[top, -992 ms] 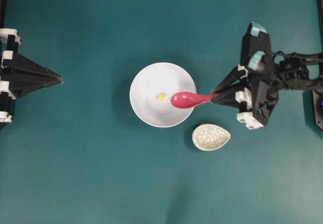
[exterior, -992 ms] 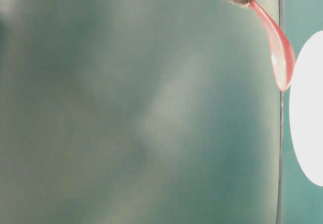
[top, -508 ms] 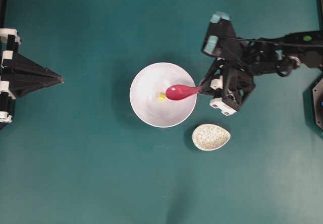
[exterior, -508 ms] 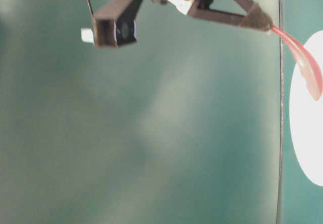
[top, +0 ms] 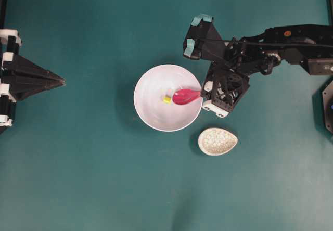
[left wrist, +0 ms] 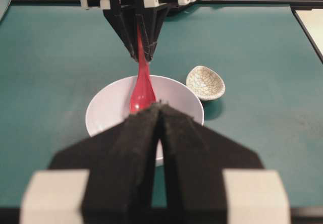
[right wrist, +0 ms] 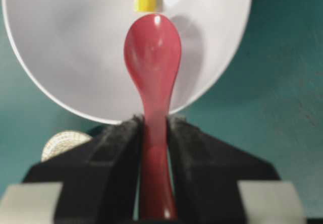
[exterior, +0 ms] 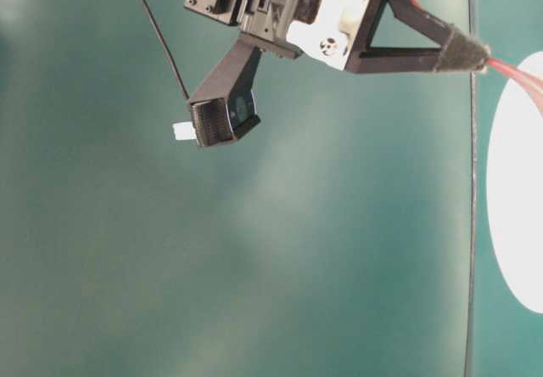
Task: Scoop the yellow hexagonal prism block from the bowl with a spoon using the right arm.
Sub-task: 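Lower the spoon into the bowl and push it under the yellow block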
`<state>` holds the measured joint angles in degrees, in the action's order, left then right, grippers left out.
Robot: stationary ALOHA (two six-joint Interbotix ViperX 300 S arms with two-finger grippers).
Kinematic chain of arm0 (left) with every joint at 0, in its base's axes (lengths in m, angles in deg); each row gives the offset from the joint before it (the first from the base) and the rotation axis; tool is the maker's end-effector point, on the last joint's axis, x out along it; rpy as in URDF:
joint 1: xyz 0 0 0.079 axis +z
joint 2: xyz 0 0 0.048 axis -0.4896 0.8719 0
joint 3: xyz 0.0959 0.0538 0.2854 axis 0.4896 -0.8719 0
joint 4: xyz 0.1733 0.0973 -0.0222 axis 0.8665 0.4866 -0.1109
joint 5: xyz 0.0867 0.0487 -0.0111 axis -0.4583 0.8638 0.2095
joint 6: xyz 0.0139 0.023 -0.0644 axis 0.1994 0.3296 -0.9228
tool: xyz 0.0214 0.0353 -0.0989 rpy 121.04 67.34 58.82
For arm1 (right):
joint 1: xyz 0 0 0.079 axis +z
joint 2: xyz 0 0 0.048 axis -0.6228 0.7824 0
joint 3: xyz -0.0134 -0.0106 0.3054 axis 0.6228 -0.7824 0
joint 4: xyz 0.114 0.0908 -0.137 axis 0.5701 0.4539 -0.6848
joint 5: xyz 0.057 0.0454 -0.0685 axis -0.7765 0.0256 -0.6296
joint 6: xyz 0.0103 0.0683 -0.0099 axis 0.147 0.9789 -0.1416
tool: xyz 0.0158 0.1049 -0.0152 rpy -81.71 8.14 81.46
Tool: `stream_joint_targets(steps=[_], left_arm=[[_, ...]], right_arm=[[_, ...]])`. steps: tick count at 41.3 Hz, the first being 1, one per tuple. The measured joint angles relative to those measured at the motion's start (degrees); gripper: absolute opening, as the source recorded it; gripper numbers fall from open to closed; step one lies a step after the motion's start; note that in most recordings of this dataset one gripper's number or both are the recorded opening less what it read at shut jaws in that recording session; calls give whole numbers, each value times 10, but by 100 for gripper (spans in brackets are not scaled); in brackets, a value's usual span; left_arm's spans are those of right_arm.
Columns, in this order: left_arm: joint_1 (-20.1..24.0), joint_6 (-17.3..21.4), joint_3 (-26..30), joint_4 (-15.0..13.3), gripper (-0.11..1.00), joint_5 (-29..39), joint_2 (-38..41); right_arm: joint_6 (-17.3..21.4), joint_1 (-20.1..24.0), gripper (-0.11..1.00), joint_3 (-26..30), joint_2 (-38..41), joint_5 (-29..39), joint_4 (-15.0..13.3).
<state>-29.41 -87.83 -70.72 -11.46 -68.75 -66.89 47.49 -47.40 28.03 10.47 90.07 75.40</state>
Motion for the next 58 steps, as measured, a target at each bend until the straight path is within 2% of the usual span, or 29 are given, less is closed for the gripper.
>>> stream_joint_targets(steps=[15,58], left_arm=[[0,0,0,2,0,0,1],[0,0,1,2,0,0,1]], right_arm=[[4,0,23,3,8,5,-4],[0,12,23,65,78,12,-4]])
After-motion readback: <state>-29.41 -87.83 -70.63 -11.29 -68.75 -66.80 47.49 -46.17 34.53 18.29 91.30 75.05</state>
